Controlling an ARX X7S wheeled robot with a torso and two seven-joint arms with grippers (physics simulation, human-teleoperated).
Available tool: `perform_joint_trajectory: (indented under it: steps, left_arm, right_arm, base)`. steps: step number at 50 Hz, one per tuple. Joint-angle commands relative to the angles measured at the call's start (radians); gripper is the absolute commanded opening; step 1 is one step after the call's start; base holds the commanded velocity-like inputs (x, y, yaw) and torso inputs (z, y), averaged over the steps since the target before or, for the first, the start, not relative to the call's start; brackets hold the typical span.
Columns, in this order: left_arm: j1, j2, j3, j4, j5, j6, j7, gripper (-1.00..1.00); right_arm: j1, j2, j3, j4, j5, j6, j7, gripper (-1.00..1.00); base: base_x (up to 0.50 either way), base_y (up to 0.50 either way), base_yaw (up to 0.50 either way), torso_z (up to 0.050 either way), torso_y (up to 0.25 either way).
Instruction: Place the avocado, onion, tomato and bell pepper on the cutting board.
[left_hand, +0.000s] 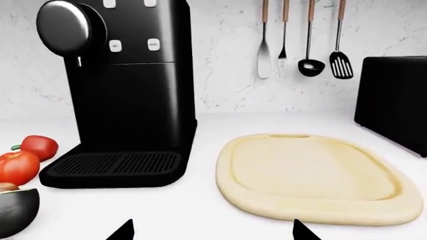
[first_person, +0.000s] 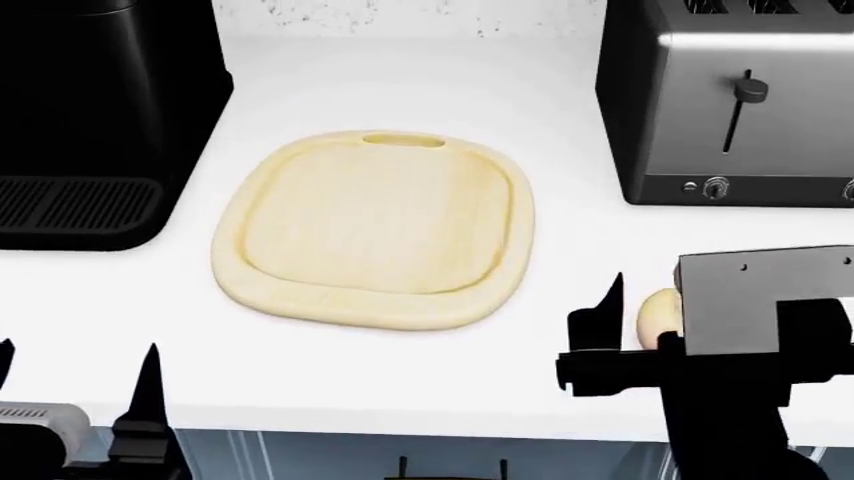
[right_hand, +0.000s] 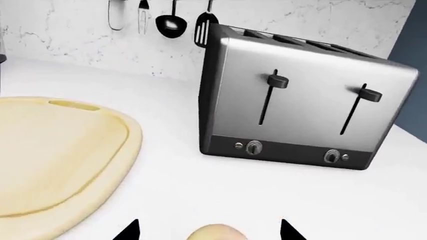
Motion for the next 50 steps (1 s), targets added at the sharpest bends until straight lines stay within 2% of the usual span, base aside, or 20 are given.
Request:
perform_joint_trajectory:
  steps: [1,12,32,33,42,50]
  left_arm:
    - [0.008,0.017,-0.028,-0.012,-0.019,0.039,0.013,1.0]
    - [0.016,0.008,-0.023,-0.017,-0.034,0.037,0.013,1.0]
    - [0.022,0.0,0.002,-0.038,-0.039,0.054,-0.001,1.0]
    - [0.02,0.0,0.003,-0.037,-0.04,0.052,-0.002,1.0]
    - [0.023,-0.006,0.004,-0.038,-0.048,0.056,-0.006,1.0]
    - [0.016,-0.015,-0.007,-0.011,-0.063,0.03,-0.015,1.0]
  right_arm:
    - [0.121,-0.002,-0.058,0.258,-0.049,-0.052,-0.033,1.0]
    - [0.106,-0.011,-0.076,0.403,-0.064,-0.119,-0.025,1.0]
    - [0.076,-0.005,-0.071,0.426,-0.067,-0.104,-0.003,1.0]
    - [0.075,-0.008,-0.068,0.434,-0.061,-0.118,-0.01,-1.0]
    - [0.083,-0.007,-0.061,0.412,-0.052,-0.129,-0.011,-1.0]
    - [0.076,-0.009,-0.026,0.219,-0.006,-0.065,-0.02,-1.0]
  base:
    - [0.0,0.0,0.0,0.0,0.0]
    - [0.0,0.0,0.0,0.0,0.0]
    - [0.0,0.0,0.0,0.0,0.0]
    - [0.0,0.0,0.0,0.0,0.0]
    - [0.0,0.0,0.0,0.0,0.0]
    - [0.0,0.0,0.0,0.0,0.0]
